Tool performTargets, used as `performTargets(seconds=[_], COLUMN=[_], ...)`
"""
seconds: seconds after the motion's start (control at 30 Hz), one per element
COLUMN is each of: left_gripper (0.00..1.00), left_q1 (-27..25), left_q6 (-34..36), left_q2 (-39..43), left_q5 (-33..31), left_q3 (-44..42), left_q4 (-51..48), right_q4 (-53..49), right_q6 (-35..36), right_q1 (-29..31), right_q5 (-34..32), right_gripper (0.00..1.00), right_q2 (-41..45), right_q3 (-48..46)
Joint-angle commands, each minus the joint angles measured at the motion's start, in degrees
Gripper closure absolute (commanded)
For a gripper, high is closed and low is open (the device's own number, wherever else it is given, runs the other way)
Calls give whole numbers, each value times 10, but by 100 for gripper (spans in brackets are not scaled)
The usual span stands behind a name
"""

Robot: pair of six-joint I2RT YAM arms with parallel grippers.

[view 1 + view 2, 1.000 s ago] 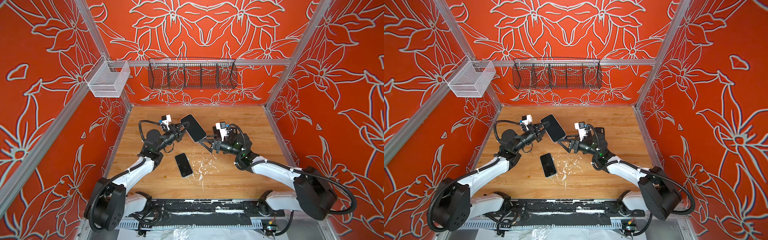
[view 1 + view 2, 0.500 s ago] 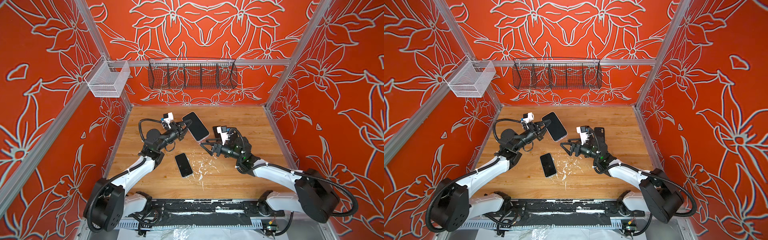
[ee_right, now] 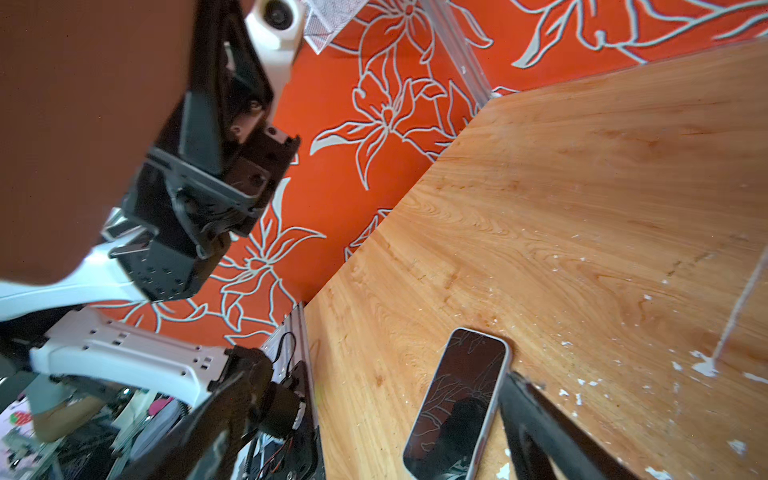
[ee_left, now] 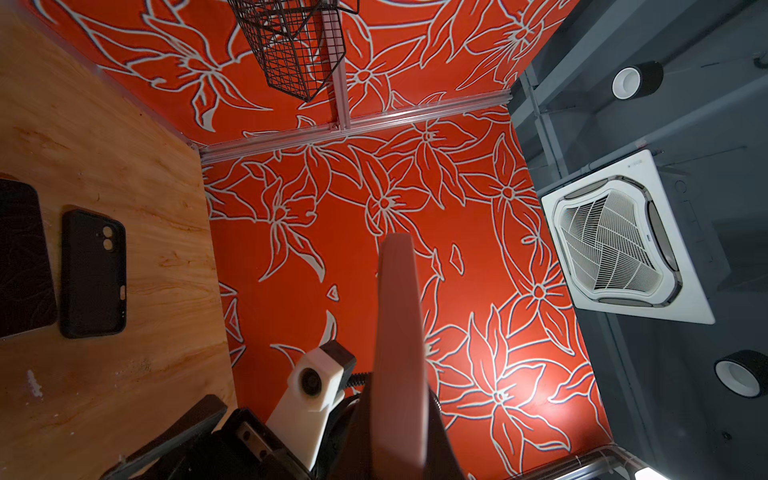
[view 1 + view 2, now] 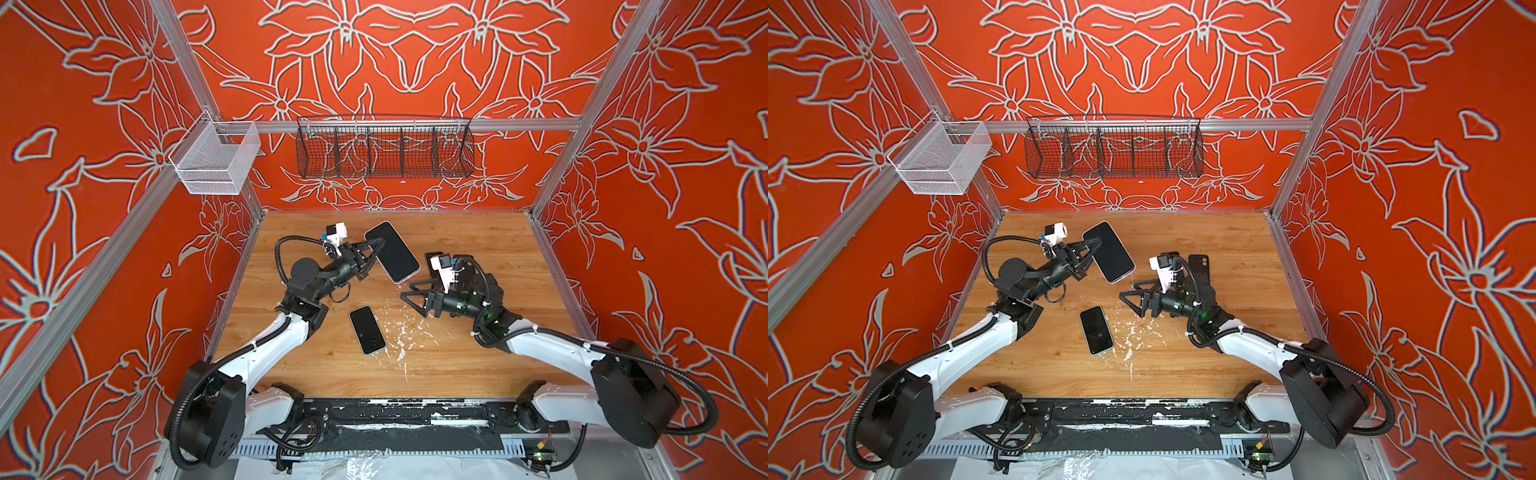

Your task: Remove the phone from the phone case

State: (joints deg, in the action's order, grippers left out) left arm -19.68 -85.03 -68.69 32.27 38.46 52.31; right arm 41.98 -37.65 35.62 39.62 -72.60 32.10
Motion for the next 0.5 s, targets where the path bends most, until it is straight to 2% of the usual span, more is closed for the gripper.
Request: performTargets(seconds=[0.0,0.47], left_gripper=[100,100], left_q1=[-2,-2], left_q6=[11,12], left_q2=[14,12], left_q5=[7,8], left_q3=[18,12], left_q4=[26,27], right_q4=[2,-15], right_q6=[7,-2], right_q1=[-3,-12], right_q5=[68,41], right_gripper=[5,5], right_q2=[23,56], right_q3=[33,55])
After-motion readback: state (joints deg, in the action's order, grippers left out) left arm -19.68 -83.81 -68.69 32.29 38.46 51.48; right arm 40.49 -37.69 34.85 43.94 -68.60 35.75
